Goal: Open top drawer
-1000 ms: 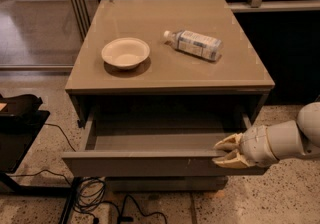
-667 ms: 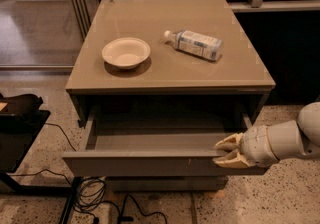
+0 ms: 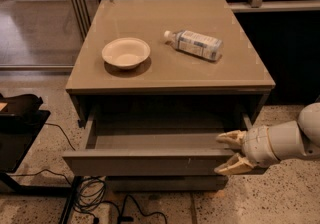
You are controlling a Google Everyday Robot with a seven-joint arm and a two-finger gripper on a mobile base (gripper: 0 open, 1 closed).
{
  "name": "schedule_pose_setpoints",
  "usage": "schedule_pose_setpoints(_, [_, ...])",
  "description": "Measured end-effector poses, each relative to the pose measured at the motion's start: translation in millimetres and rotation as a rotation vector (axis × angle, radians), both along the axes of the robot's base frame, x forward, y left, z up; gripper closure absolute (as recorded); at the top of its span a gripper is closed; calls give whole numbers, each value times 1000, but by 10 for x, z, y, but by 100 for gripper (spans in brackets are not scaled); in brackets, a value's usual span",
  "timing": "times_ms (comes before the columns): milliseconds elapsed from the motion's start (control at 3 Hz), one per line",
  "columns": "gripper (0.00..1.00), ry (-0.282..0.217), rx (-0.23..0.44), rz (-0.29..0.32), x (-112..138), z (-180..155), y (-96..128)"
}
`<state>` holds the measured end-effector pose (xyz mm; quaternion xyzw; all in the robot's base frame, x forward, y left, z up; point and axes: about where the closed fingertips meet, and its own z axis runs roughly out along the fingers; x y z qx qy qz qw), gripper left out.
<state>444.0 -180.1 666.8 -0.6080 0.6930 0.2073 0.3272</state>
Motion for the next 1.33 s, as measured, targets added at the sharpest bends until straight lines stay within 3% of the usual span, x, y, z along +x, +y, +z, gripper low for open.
schedule_pose_setpoints(333, [14,0,0,0,0,0,0])
schedule_pose_setpoints(1333, [84,35,30,-20,-185,-79,-121])
